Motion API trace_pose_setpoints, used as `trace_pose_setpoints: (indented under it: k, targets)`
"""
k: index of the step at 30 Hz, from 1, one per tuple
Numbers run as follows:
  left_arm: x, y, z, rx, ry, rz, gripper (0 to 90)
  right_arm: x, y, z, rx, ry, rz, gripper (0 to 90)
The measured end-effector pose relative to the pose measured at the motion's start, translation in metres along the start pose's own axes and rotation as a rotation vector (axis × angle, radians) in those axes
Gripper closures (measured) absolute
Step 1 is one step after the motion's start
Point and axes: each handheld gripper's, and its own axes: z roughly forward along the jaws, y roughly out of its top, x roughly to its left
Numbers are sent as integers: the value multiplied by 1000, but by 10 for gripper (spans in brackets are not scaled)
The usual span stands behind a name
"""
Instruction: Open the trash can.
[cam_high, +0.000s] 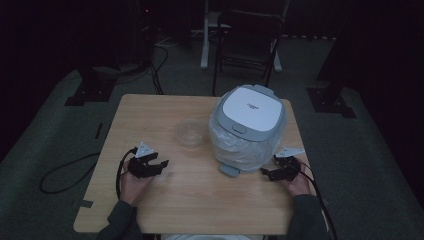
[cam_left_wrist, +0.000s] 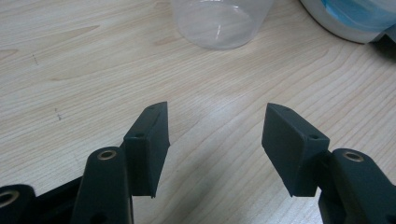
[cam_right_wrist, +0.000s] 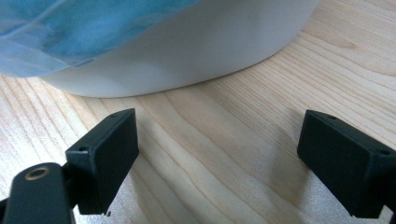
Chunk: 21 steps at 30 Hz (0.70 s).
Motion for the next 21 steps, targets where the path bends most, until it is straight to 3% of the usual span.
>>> trace_pose_setpoints:
  k: [6,21]
  targets:
    - [-1,3,-2,-7,-24,-10,431,0,0,0,0,-1,1,117]
    - [-1,11,-10,-31,-31,-34,434,0,1,1,0,-6,3,116]
